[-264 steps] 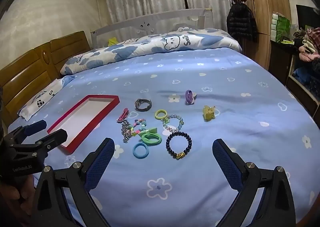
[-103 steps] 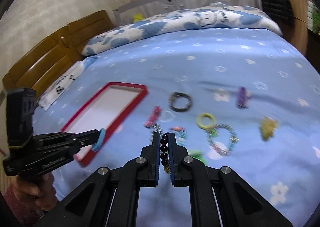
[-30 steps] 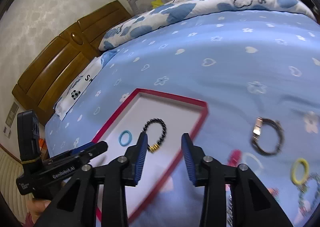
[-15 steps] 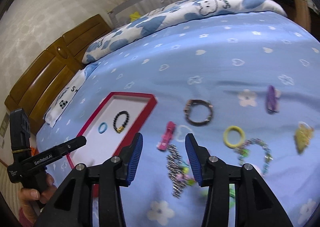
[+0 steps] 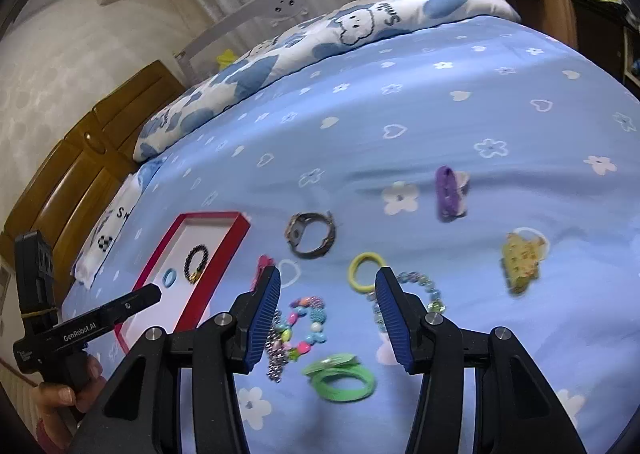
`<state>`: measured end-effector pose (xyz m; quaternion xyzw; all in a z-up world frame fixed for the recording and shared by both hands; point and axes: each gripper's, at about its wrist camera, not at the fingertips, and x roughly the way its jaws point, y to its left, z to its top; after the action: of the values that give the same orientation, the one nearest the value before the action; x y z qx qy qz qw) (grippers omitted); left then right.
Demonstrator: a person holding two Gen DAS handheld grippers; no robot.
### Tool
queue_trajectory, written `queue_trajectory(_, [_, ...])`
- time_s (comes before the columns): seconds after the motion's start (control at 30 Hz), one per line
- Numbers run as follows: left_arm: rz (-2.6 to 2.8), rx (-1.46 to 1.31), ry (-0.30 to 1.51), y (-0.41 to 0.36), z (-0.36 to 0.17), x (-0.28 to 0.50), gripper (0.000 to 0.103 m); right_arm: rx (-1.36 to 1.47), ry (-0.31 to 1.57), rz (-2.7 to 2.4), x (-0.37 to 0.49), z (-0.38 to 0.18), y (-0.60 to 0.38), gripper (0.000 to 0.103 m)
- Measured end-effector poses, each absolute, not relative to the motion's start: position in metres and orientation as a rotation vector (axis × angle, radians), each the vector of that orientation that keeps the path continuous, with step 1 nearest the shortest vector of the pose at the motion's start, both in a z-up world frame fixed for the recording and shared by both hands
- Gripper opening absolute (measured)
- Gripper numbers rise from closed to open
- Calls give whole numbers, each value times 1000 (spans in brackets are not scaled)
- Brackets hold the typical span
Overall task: Organize jewelry
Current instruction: 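Grasp the wristwatch with the left tool while the right tool grasps the purple bow tie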
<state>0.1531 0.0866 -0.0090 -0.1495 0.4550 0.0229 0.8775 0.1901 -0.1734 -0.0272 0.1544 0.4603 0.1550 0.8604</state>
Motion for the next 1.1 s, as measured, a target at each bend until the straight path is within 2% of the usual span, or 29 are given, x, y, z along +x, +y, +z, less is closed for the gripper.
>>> queue_trajectory(0.57, [-20,-238,988,53,-25,209,62,337,971,260,219,-39,-206,52])
queue_trajectory(1.1, [-37,-214,1067,32,-79,301,60,331,1035,187,283,-80,-226,52])
